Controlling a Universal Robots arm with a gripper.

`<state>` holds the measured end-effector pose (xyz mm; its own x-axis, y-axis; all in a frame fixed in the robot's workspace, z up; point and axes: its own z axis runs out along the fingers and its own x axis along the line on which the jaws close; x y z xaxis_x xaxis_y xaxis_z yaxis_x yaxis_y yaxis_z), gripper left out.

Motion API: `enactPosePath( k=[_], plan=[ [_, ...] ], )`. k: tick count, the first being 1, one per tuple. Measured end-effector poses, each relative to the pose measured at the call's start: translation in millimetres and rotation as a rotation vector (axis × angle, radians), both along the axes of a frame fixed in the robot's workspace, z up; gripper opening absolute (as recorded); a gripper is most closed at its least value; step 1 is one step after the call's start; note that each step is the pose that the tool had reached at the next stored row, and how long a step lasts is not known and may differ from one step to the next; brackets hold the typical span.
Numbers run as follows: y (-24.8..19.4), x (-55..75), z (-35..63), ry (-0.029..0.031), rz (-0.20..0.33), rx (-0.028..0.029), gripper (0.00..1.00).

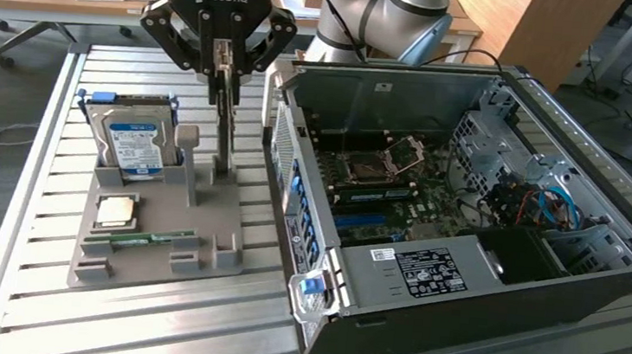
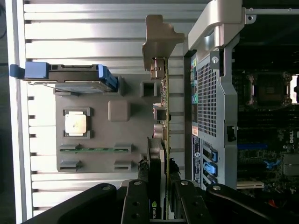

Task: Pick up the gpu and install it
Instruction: 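Pick up the gpu and move the gpu toward the slot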

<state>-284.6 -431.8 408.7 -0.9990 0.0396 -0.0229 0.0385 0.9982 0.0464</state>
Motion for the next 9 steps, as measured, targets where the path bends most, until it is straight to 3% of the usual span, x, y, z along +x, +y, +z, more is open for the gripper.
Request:
enactPosePath(
  k=[9],
  plan=[
    [0.1, 5.8, 0.0, 0.0000, 0.000, 0.0001, 0.27]
  ],
)
